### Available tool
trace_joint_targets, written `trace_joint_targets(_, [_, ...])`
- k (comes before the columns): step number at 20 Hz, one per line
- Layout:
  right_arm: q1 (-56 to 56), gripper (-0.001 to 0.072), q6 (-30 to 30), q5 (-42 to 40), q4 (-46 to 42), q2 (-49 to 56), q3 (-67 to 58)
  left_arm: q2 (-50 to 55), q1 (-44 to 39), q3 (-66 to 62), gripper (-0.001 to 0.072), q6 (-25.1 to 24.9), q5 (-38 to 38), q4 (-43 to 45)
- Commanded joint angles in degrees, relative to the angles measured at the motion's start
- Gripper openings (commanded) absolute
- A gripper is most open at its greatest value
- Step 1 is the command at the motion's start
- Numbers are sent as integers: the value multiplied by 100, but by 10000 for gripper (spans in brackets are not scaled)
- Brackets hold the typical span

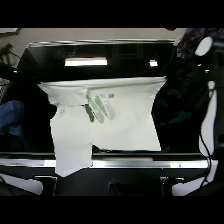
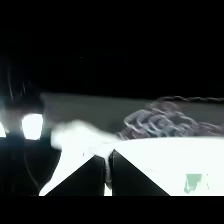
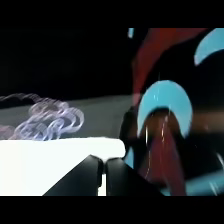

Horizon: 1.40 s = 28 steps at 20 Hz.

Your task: Fold the clothes and pants, and hang the long-sleeved shirts on hangers.

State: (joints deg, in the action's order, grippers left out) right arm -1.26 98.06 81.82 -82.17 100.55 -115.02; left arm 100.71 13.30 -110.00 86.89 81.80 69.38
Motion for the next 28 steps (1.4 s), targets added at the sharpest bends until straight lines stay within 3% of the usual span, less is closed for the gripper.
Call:
trace_joint_targets(1, [2,28,68,-1001,203,1073,4,1377,-243,-505,15,-118,-726,-81])
trace_joint_targets(5, [2,28,105,-1746,201,1110,2,1460,-299,-776,15,-144,-1670,-85])
trace_joint_targets(12, [2,28,101,-1856,138,748,-2,1261,-328,-776,16,-120,-1862,-87])
trace_joint_targets(15, [2,28,103,-1196,129,772,0,1202,-337,-774,16,-37,-1327,-61])
trace_joint_targets(18, [2,28,101,-378,39,824,4,1191,-345,-697,15,535,-566,291])
trace_joint_targets(28, [4,29,149,1335,48,1423,7,1198,-660,-50,15,682,909,728])
